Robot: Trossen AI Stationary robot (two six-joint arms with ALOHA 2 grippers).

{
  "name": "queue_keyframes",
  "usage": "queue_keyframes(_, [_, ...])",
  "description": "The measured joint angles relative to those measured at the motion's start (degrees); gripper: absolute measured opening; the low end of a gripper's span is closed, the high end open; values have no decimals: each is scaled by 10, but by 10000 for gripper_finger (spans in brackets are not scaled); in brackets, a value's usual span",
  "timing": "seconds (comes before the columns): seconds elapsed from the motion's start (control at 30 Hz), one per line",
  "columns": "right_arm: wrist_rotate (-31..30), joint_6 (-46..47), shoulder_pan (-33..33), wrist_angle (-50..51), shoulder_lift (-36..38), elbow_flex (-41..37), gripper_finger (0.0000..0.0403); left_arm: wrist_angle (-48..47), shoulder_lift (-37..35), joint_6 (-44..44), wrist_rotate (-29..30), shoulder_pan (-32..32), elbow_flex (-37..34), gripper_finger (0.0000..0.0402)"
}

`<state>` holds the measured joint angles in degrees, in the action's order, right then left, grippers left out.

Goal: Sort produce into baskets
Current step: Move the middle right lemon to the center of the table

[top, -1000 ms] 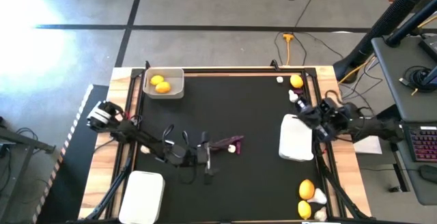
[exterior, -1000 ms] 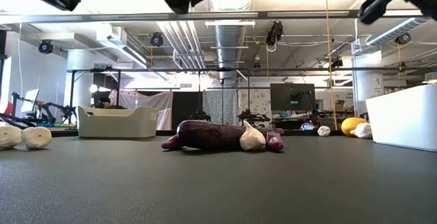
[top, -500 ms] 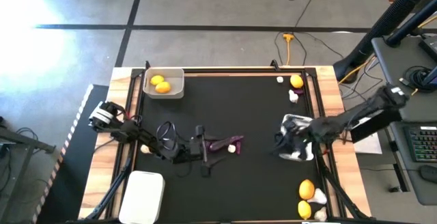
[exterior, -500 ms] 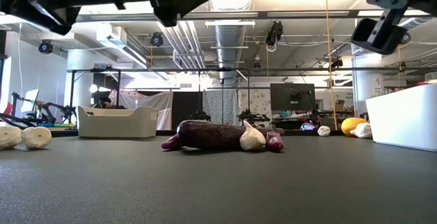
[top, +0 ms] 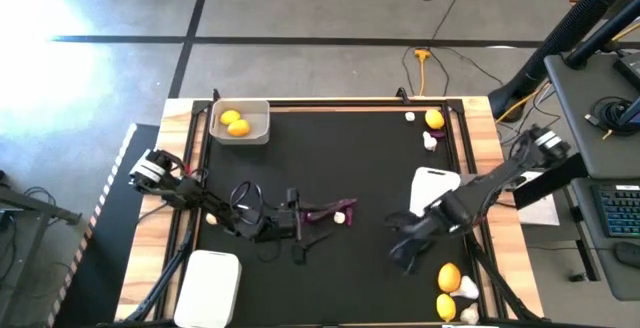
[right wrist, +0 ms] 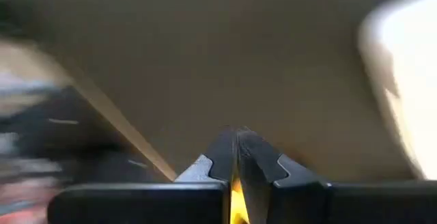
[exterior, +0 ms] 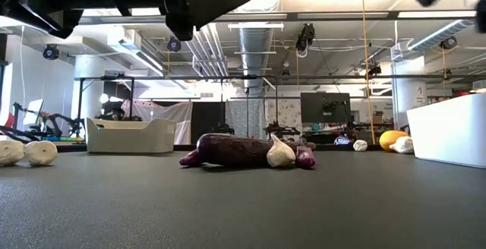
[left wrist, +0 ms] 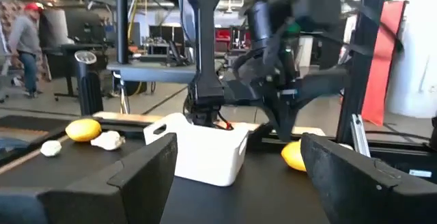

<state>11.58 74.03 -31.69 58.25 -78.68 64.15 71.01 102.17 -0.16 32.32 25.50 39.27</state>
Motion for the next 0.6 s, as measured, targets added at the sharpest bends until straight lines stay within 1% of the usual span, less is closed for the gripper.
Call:
queue_keyframes(0.03, [22,0,-5,49,-23,24,11,-4,0,-2,0,1,0,294])
queue_keyframes(0.1, [92,-17,-16,143,-67,61,14,-9,0,-9,0,2,0,294])
queue_keyframes(0.17, [157,-40,-32,199,-109,81,24,-15,0,-15,0,2,0,294])
queue_keyframes(0.27, [239,-64,-54,209,-156,91,55,-20,0,-21,0,2,0,294])
queue_keyframes(0.33, [276,-67,-65,205,-183,90,86,-21,0,-21,0,3,0,294])
queue_keyframes(0.4, [296,-77,-76,203,-210,89,123,-21,0,-21,0,3,0,294])
queue_keyframes(0.47, [302,-94,-86,205,-231,88,163,-21,0,-21,0,3,0,294])
queue_keyframes(0.53, [303,-118,-94,205,-247,90,204,-21,0,-21,0,3,0,294])
queue_keyframes(0.6, [291,-138,-100,205,-260,92,242,-22,0,-21,0,3,0,294])
